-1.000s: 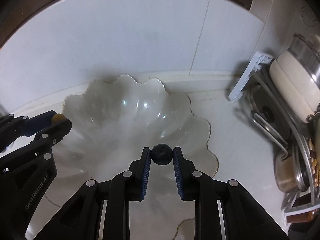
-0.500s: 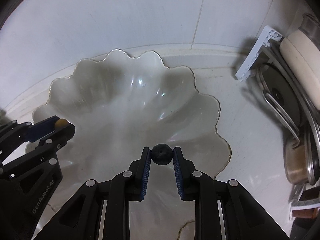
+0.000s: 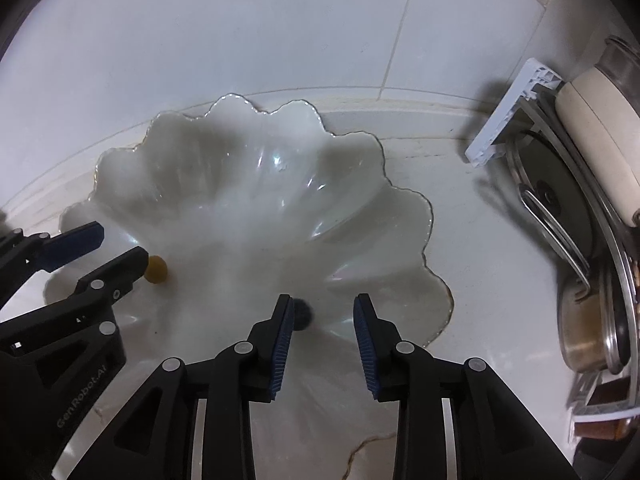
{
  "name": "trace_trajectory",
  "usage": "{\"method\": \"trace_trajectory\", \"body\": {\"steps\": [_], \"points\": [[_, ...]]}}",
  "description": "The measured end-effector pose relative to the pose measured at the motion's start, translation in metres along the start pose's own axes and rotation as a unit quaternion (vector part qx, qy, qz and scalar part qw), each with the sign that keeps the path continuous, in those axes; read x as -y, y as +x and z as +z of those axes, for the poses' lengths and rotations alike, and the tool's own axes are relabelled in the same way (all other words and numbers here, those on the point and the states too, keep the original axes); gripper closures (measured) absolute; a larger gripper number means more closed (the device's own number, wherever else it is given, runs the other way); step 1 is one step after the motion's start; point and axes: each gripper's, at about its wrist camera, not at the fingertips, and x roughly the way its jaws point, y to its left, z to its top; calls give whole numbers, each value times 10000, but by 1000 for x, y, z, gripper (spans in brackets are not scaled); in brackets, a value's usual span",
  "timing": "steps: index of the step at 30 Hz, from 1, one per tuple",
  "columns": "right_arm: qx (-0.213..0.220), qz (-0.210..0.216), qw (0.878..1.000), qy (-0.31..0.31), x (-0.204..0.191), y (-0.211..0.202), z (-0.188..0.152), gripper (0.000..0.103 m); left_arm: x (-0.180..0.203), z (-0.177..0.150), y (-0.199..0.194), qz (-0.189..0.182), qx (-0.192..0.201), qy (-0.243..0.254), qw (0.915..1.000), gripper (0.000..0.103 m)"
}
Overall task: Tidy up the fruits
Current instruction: 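Open the right tool to drop the berry while the left tool drops the brown fruit into the bowl, then withdraw both open tools from the bowl back toward the remaining fruits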
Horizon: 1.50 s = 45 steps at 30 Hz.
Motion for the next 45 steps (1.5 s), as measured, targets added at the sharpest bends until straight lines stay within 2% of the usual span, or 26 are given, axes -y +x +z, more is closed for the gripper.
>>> {"method": "trace_trajectory", "body": {"steps": [8,18,22,32,36,38,45], "points": [[208,85,9996,174,5,-21,-6,71,-2,-7,-21,261,269,64,9993,63],[454,139,9987,179,-1,-52,-21,71,-7,-26,-52,217,598,7,9980,63],[646,118,9976,197,-2,-70,-27,71,-7,-32,-69,200,763,-33,9969,60],[1166,79,9929,214,-8,-121,-51,71,-9,-53,-112,166,1076,-10,9941,60],[1312,163,9909,234,-10,-138,-62,71,-12,-65,-133,82,1274,7,9918,60],[1414,197,9894,249,-10,-147,-69,71,-13,-72,-144,18,1398,-15,9902,56],[1737,208,9841,307,-12,-174,-91,71,-11,-92,-181,76,1814,73,9834,54]]}}
